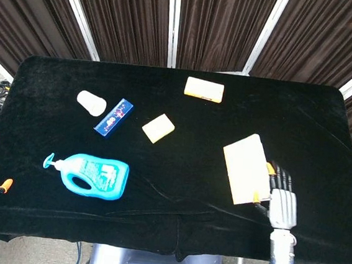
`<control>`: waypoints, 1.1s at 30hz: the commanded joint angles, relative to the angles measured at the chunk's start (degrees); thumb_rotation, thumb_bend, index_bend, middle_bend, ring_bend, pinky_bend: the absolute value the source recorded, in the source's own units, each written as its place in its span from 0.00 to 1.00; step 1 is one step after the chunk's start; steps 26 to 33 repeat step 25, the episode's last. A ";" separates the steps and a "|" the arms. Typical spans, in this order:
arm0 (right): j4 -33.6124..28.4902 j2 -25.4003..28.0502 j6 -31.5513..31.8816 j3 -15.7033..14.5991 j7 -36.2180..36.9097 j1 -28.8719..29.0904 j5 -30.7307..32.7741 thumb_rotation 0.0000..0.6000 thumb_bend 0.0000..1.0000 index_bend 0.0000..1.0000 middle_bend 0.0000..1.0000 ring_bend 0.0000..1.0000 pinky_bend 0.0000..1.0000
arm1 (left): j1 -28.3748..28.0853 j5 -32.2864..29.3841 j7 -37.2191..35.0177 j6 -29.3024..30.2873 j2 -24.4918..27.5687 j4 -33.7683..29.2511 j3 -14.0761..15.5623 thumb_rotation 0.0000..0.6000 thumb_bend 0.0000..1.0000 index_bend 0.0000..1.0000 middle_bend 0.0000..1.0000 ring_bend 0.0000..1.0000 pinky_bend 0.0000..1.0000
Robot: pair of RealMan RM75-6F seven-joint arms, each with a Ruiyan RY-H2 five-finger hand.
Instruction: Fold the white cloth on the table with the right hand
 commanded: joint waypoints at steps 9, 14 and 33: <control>-2.45 6.63 -0.24 -0.78 0.42 -0.28 -2.66 1.00 0.25 0.00 0.00 0.00 0.00 | -0.34 1.05 -0.63 -0.45 0.44 0.06 0.33 1.00 0.18 0.00 0.00 0.00 0.00; -7.29 14.81 -3.08 -3.68 -3.21 0.19 -5.54 1.00 0.15 0.00 0.00 0.00 0.00 | -0.69 2.77 -1.24 -1.17 1.30 0.72 1.37 1.00 0.17 0.00 0.00 0.00 0.00; -12.48 27.60 1.61 -8.01 -5.56 -2.65 -13.03 1.00 0.14 0.00 0.00 0.00 0.00 | -1.38 8.46 -2.66 -0.88 1.66 3.35 3.89 1.00 0.14 0.00 0.00 0.00 0.00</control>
